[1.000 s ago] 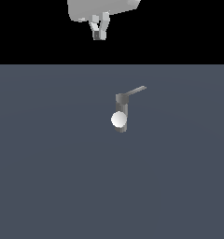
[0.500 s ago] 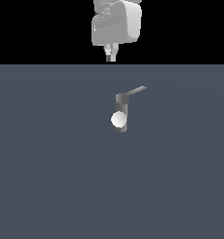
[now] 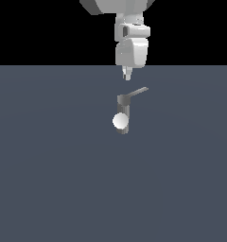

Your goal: Turn on the faucet by rotating a designated handle.

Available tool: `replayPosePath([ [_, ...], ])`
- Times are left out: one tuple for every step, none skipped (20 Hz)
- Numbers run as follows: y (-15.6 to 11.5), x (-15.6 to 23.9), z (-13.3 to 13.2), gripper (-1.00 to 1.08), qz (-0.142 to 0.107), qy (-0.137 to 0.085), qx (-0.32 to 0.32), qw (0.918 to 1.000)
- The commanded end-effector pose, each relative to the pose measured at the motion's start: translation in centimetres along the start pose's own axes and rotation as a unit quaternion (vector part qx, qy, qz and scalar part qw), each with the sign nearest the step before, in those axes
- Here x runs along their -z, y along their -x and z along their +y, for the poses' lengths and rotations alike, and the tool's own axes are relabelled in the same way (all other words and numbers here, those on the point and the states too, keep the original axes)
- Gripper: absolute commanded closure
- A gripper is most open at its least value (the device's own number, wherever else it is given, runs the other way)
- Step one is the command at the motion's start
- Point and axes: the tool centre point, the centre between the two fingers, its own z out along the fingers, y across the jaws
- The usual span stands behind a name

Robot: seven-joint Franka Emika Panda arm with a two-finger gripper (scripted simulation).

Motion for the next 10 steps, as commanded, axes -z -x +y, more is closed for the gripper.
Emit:
replayPosePath([
  [-1.9, -1.5, -0.7, 1.08, 0.0, 0.002, -0.039, 0.9992],
  [-2.5, -2.0, -1.0, 1.08, 0.0, 0.003, -0.054, 0.9986],
  [-3.2, -2.6, -1.1, 1.08, 0.0, 0.004, -0.067, 0.9977],
  [-3.8, -3.0, -1.3, 1.08, 0.0, 0.004, -0.08, 0.9968],
  [-4.4, -3.5, -1.4, 1.08, 0.0, 0.005, -0.092, 0.9957],
  [-5.0, -3.9, -1.6, 1.08, 0.0, 0.006, -0.104, 0.9946],
  [-5.5, -4.3, -1.6, 1.08, -0.001, 0.006, -0.114, 0.9934],
  [-6.0, -4.7, -1.7, 1.08, -0.001, 0.007, -0.124, 0.9923],
  [-6.5, -5.0, -1.8, 1.08, -0.001, 0.007, -0.133, 0.9911],
  [-6.9, -5.3, -1.8, 1.08, -0.001, 0.007, -0.141, 0.99],
])
